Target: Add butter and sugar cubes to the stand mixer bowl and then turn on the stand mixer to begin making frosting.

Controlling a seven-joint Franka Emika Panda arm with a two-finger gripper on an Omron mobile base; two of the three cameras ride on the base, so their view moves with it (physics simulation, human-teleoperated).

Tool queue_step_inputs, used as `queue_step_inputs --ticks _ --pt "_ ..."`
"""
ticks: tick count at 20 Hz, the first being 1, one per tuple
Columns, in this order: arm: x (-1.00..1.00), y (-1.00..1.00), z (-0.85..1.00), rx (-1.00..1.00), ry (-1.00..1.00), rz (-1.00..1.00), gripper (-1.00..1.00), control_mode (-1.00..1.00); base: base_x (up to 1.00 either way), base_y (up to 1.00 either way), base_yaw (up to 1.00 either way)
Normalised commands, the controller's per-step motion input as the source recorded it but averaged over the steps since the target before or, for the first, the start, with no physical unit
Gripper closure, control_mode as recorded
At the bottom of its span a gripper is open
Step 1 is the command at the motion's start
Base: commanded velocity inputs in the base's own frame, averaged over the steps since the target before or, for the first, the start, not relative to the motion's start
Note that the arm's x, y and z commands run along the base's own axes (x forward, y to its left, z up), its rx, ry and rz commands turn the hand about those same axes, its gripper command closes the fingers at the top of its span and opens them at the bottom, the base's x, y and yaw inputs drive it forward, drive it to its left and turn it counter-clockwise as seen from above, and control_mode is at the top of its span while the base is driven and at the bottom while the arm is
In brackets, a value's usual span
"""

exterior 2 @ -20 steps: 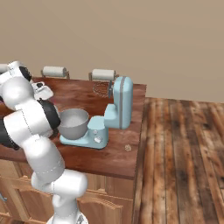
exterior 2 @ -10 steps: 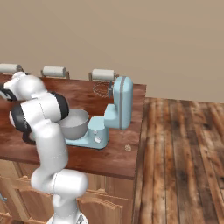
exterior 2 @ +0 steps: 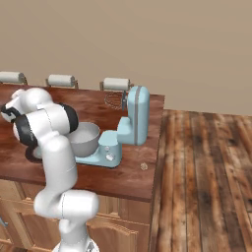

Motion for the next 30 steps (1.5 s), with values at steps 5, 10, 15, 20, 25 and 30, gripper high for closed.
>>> queue_step_inputs --ticks 5,10,15,20,25,30 --pt "0.13 0.00 -0.38 0.00 -0.03 0.00 -1.00 -1.00 0.00 0.00 0.00" --pt "0.06 -0.01 -0.22 0.00 0.00 0.00 -1.00 -1.00 0.00 0.00 0.00" --pt "0.25 0.00 -0.09 0.00 0.11 0.00 -1.00 -1.00 0.00 0.00 0.00" --pt "0.36 -0.01 -0.07 -0.02 0.18 0.00 -1.00 -1.00 0.00 0.00 0.00" --pt "0.25 -0.04 -0.11 -0.03 0.14 0.00 -1.00 -1.00 0.00 0.00 0.00" --pt "0.09 -0.01 -0.23 -0.05 0.11 0.00 -1.00 -1.00 0.00 0.00 0.00"
